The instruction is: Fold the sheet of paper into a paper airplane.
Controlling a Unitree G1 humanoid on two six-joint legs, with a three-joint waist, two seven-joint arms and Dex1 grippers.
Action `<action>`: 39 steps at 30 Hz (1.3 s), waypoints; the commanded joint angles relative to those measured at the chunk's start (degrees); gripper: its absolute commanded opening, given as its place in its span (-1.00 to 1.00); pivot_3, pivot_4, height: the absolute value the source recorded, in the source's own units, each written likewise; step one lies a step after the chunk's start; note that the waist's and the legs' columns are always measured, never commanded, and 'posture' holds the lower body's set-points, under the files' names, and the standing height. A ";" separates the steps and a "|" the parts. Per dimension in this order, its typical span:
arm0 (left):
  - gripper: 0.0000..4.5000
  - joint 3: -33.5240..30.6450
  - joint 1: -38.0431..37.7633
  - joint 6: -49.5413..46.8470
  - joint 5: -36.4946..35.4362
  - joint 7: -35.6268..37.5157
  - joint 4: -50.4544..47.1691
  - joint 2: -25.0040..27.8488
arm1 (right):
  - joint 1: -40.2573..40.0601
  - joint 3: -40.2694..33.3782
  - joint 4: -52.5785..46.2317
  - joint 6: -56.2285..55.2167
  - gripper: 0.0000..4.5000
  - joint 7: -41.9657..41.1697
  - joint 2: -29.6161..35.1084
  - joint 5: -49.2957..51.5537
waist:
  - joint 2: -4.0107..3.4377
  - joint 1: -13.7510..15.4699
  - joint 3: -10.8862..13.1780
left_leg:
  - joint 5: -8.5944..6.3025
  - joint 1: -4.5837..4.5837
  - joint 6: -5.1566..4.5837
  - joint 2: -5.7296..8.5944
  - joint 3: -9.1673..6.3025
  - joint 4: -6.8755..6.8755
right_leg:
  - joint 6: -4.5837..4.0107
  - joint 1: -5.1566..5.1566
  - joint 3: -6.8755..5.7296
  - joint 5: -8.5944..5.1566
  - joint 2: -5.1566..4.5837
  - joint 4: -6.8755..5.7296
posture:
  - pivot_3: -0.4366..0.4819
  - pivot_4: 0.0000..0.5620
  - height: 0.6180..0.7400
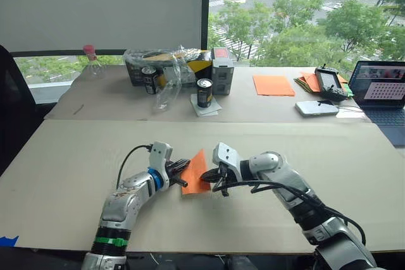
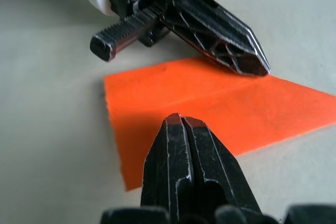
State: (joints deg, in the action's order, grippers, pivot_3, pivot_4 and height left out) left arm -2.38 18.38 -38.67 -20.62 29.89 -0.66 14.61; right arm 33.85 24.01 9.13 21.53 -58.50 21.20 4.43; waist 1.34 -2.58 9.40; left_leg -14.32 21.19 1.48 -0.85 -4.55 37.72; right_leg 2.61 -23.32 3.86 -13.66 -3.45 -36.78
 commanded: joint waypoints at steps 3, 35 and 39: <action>-0.99 1.71 1.70 -0.38 -0.46 2.61 0.27 1.47 | 1.52 1.38 2.08 -2.99 -1.00 1.00 -1.76 -3.05 | 0.00 0.05 0.00 | 0.00 0.01 0.00 0.00 0.00 0.00 | 0.00 0.00 0.00 0.00 0.00 0.01 | -0.05 -0.47 0.84; -0.99 10.99 22.67 21.11 13.59 13.59 37.68 -0.77 | -3.26 1.88 -4.39 8.99 -1.00 7.94 -3.30 -5.35 | 0.00 0.02 -0.02 | 0.00 -0.05 0.00 0.03 0.00 0.01 | 0.05 0.10 -0.01 -0.02 0.01 -0.01 | -0.05 -0.47 0.84; -0.99 11.80 15.83 16.95 13.04 13.91 26.62 0.81 | -2.62 2.50 -3.43 8.36 -1.00 7.61 -3.78 -5.38 | -0.03 -0.13 -0.03 | 0.00 -0.06 0.00 0.01 -0.01 0.00 | 0.05 0.08 -0.01 -0.03 0.01 -0.03 | -0.05 -0.47 0.84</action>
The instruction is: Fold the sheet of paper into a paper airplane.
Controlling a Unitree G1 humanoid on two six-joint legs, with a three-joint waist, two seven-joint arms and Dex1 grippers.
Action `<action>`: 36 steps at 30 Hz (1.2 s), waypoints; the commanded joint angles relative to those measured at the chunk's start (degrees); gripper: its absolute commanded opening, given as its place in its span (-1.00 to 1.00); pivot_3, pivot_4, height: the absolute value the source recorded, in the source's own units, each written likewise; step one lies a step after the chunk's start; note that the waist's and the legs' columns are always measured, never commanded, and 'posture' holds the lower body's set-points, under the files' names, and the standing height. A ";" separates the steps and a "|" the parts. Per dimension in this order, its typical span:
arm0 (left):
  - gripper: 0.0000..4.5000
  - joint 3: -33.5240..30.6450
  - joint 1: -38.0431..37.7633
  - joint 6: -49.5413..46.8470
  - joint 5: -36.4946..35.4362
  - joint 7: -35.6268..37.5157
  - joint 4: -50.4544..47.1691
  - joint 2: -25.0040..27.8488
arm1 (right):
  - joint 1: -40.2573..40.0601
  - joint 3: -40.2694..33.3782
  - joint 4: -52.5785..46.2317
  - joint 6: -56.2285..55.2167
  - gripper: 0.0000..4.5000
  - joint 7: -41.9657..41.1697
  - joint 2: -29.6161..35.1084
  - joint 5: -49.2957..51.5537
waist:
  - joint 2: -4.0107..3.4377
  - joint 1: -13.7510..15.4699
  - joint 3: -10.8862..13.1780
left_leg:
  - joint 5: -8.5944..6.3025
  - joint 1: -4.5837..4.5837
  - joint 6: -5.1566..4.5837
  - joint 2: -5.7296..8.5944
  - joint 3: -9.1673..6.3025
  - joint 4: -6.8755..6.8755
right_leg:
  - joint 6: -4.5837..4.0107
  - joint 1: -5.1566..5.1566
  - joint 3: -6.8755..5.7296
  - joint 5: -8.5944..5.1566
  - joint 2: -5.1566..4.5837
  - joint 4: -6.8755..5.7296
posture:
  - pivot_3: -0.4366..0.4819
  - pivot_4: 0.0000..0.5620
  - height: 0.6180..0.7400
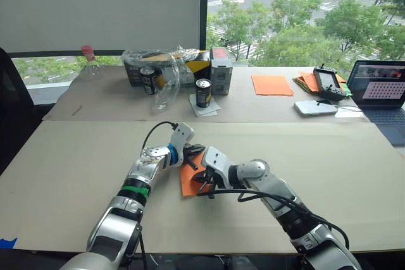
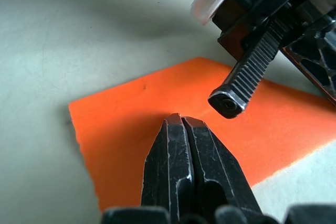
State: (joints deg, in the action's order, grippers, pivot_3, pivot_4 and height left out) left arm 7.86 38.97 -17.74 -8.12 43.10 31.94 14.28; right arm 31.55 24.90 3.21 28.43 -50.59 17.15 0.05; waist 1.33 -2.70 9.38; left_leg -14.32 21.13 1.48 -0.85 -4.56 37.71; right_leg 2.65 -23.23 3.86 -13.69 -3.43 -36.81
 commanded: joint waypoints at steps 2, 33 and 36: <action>-0.99 1.49 -7.90 -6.11 0.34 0.26 -10.42 2.09 | -0.03 1.85 2.96 1.18 -1.00 -0.46 0.14 -0.98 | -0.01 0.09 -0.02 | 0.00 -0.02 0.00 0.00 0.00 0.00 | 0.00 0.01 0.00 0.00 0.00 -0.02 | -0.05 -0.47 0.84; -0.99 -14.50 -28.58 -28.90 -15.77 -6.36 -45.77 12.65 | 1.54 3.16 4.77 -1.94 -1.00 -1.96 -0.10 -1.02 | -0.09 -1.15 -0.12 | 0.01 -0.60 0.02 -0.05 0.03 -0.75 | 0.17 0.15 0.07 -0.25 0.02 -0.01 | -0.05 -0.47 0.84; -0.99 -14.43 -27.65 -28.06 -16.97 -3.89 -46.33 14.91 | 1.96 0.53 -1.50 0.09 -1.00 -2.50 0.97 1.33 | -0.04 -1.05 -0.07 | 0.02 -0.41 0.03 -0.05 0.02 -0.75 | -0.11 0.01 0.07 -0.08 0.01 0.04 | -0.05 -0.47 0.84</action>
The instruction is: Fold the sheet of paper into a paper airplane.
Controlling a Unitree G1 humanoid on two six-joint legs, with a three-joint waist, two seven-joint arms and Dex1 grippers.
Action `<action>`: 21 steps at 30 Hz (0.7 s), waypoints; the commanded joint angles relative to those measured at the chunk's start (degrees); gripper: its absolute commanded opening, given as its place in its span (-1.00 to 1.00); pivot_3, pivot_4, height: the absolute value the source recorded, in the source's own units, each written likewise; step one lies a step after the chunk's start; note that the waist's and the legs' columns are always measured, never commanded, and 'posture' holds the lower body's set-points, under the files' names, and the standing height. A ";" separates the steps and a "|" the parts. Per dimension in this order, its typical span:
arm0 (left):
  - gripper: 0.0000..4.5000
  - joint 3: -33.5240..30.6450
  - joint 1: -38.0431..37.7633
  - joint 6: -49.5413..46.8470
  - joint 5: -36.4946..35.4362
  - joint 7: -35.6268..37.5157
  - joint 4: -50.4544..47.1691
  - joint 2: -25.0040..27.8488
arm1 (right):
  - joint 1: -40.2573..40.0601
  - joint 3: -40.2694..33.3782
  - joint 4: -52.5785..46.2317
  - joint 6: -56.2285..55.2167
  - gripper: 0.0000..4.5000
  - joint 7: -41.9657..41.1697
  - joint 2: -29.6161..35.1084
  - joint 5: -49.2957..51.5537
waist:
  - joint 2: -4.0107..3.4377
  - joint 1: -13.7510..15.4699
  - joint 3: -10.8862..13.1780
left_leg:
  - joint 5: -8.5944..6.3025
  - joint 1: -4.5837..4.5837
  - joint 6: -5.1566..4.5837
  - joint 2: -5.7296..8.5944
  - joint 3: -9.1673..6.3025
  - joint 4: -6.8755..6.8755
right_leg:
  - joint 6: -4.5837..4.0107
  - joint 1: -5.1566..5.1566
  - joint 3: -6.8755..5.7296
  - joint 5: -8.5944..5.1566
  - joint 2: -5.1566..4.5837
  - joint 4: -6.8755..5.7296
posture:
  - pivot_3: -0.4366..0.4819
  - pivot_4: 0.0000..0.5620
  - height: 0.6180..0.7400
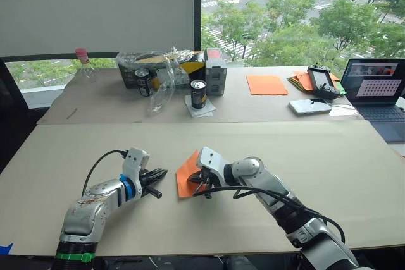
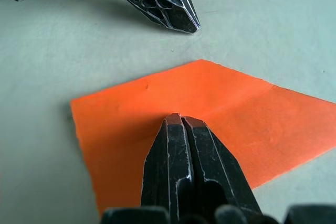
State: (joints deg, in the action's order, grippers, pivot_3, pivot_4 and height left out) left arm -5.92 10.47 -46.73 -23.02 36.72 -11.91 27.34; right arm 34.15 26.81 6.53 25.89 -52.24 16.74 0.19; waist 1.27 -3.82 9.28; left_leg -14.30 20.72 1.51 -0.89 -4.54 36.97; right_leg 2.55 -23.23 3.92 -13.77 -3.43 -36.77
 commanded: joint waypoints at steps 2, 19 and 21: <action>-0.99 -0.70 1.52 1.73 -3.00 4.88 -2.10 3.43 | -0.52 -3.46 -9.32 4.50 -1.00 -1.20 2.43 2.94 | 0.03 0.33 0.05 | 0.01 0.20 0.02 0.01 -0.01 0.01 | -0.01 -0.18 -0.01 0.01 -0.02 0.01 | -0.05 -0.47 0.84; -0.46 1.18 10.91 6.33 -6.75 18.84 6.59 9.69 | -6.97 -12.61 -26.31 14.99 -1.00 2.12 12.70 9.44 | 0.20 1.57 0.18 | 0.18 1.23 0.28 0.04 -0.02 0.14 | -0.09 -1.13 -0.06 0.07 -0.04 -0.07 | -0.05 -0.47 0.84; -0.16 1.72 12.64 5.74 -6.57 18.45 8.00 9.55 | -7.54 -12.51 -27.12 15.36 -1.00 2.53 13.22 9.50 | 0.20 1.17 0.18 | 0.18 1.22 0.28 0.04 -0.01 0.16 | -0.08 -1.12 -0.05 0.07 -0.05 -0.10 | -0.05 -0.47 0.84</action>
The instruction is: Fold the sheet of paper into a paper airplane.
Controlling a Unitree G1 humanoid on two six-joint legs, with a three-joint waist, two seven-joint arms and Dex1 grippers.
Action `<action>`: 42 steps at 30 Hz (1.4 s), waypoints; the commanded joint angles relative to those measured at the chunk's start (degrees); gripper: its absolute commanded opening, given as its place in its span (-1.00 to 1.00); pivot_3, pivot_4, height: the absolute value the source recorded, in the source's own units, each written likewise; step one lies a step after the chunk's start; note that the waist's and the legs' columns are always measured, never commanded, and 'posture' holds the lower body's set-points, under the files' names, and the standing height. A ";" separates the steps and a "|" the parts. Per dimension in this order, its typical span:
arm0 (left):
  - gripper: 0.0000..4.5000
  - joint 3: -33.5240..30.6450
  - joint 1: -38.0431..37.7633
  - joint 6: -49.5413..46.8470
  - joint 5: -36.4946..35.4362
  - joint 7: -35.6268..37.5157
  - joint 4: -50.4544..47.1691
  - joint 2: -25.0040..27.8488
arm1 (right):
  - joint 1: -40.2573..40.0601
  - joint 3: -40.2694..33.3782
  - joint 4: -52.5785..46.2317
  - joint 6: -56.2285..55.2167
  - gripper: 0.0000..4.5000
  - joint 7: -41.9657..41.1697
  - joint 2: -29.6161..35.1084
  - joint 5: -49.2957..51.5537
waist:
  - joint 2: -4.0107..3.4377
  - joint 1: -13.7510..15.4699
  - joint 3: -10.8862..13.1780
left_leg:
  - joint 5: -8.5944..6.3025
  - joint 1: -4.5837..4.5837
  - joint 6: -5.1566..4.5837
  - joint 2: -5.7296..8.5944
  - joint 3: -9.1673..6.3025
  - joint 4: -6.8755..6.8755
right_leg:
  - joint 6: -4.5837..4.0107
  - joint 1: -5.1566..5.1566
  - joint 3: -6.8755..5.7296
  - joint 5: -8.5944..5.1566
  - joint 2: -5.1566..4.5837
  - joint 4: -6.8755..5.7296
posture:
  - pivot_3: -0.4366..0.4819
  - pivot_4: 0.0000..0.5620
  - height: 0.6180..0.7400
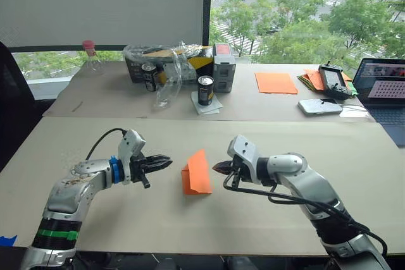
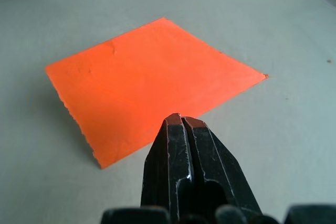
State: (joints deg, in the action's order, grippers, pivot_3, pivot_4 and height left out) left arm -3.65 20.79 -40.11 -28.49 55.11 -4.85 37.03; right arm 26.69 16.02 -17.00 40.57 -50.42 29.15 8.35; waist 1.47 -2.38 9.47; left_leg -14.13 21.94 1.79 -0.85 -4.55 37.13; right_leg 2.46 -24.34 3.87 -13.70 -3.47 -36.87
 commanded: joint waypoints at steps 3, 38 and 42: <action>0.29 -1.78 10.13 -11.85 -5.14 -4.10 7.36 -3.23 | -1.73 -1.40 -5.09 0.13 -1.00 1.29 2.71 0.72 | 0.03 -0.06 0.02 | 0.00 -0.03 -0.01 -0.01 -0.01 0.00 | 0.00 0.00 -0.01 0.00 0.03 -0.05 | -0.05 -0.47 0.84; -0.87 16.50 52.25 -25.15 15.91 14.23 72.90 -17.64 | -9.36 -4.58 -9.25 -4.40 -1.00 8.71 7.96 -3.68 | 0.29 -0.23 0.18 | -0.03 0.30 -0.07 0.08 -0.12 0.69 | 0.09 0.01 -0.07 -0.03 0.05 -0.23 | -0.05 -0.47 0.84; -0.99 14.02 53.03 -28.93 14.99 15.21 72.66 -17.17 | -8.92 -4.72 -8.92 -4.27 -1.00 8.51 8.36 -3.64 | 0.30 -0.20 0.18 | -0.03 0.30 -0.07 0.09 -0.12 0.70 | 0.09 0.02 -0.07 -0.03 0.05 -0.24 | -0.05 -0.47 0.84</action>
State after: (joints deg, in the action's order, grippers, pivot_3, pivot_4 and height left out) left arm 12.03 72.03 -67.27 -12.88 69.81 68.33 19.36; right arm 17.03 12.68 -23.58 35.70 -42.16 36.87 4.67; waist 1.77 -2.58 9.65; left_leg -14.15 22.24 1.73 -0.76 -4.67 37.83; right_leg 2.55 -24.33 3.80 -13.72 -3.43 -37.10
